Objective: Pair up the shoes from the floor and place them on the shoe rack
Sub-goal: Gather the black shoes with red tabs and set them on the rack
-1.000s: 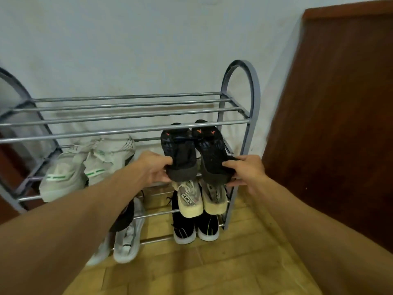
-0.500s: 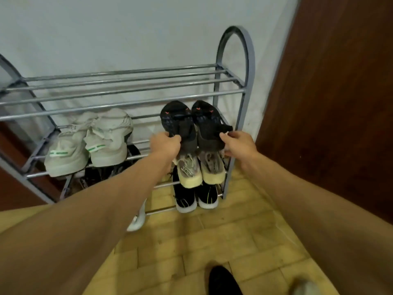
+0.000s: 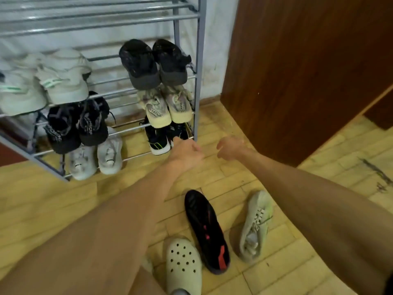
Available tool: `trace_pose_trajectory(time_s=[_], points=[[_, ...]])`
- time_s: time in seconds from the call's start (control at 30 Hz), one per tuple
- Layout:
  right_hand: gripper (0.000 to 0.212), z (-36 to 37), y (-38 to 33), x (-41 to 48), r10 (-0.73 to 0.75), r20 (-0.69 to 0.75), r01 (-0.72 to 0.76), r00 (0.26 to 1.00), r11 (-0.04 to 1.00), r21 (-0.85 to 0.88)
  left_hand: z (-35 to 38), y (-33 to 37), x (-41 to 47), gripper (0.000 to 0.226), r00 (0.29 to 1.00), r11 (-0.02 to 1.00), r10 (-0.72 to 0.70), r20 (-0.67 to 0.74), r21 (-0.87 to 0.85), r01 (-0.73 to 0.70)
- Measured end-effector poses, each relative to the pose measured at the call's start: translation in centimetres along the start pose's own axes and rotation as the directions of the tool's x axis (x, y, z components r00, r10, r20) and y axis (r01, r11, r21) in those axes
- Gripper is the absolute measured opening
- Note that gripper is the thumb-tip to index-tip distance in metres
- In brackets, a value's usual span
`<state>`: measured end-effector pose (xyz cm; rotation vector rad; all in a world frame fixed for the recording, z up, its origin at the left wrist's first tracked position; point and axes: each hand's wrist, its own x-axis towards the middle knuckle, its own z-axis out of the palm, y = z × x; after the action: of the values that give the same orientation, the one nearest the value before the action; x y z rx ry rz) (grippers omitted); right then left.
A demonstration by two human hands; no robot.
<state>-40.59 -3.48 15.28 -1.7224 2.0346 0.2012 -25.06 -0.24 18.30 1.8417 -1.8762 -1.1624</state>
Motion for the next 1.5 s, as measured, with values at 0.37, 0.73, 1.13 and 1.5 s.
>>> trace_pose_trajectory(time_s=[0.37, 0.73, 1.13, 1.5], points=[[0.056, 17.0, 5.3, -3.6, 0.165, 0.452, -0.237, 0.877, 0.966, 0.108, 4.6, -6.9, -1.4, 0.026, 0.954, 0.984, -0.12, 0.274, 0.157, 0.078], [0.056, 22.6, 5.8, -5.3, 0.169, 0.543, -0.382, 0.823, 0.872, 0.308, 6.3, -6.9, -0.9, 0.028, 0.929, 0.983, -0.154, 0.337, 0.151, 0.108], [0.036, 6.5, 1.5, -5.1, -0.019, 0.187, -0.099, 0.982, 0.793, 0.6, -0.9, -2.9, -2.0, 0.037, 0.976, 0.979, -0.199, 0.092, -0.028, 0.203], [0.012, -13.2, -13.4, -11.2, -0.232, -0.258, 0.347, 0.938, 0.618, 0.705, -18.6, 4.7, -8.3, 0.016, 0.967, 0.911, -0.147, -0.207, -0.41, 0.051]])
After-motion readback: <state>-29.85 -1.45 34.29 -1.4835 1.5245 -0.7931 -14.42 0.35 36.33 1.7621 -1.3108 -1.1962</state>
